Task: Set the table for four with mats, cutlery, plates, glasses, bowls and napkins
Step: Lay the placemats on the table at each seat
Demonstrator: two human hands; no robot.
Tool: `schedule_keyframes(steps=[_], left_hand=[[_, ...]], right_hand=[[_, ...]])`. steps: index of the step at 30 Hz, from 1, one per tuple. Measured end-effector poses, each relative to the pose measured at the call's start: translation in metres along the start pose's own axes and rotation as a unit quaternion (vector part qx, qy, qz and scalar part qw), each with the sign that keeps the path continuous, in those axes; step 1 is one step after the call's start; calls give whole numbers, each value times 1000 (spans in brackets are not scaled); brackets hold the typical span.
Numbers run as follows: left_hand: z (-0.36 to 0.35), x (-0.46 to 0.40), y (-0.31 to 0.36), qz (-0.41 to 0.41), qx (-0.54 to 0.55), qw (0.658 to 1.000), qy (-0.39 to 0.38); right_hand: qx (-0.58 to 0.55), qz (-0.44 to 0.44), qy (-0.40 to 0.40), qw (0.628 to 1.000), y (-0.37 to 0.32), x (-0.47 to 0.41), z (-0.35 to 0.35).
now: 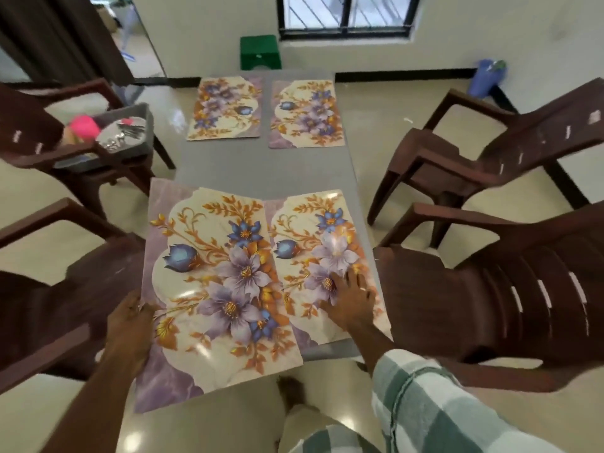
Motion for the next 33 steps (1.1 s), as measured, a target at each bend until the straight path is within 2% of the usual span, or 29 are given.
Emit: schedule_keyframes(steps=[4,6,15,21,33], left_hand=[[-15,-22,33,-9,14,1000,-4],[-20,-28,36,-21,7,1000,-19],[-31,-80,32,-42,-23,995,-83],[-33,-92,30,-57,-40,988,-137],[-30,-108,14,-42,-58,988,-136]], right_hand=[[-4,-26,34,999,-3,-7,-3],[-8,-36,24,999,-3,-14,-6],[-37,-91,17,995,-3,-10,-13],[-34,-159,26,986,-1,14,-18],[-53,-182,24,982,10,45,-40]])
Point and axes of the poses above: each hand's wrist, its own x-axis away from the middle knuckle, its own z-axis out of the back of the hand, y = z × x, the point moved 8 cm from there along -x, towards the middle knuckle, and after that the axes turned 10 degrees about y, right-handed, at the moved point
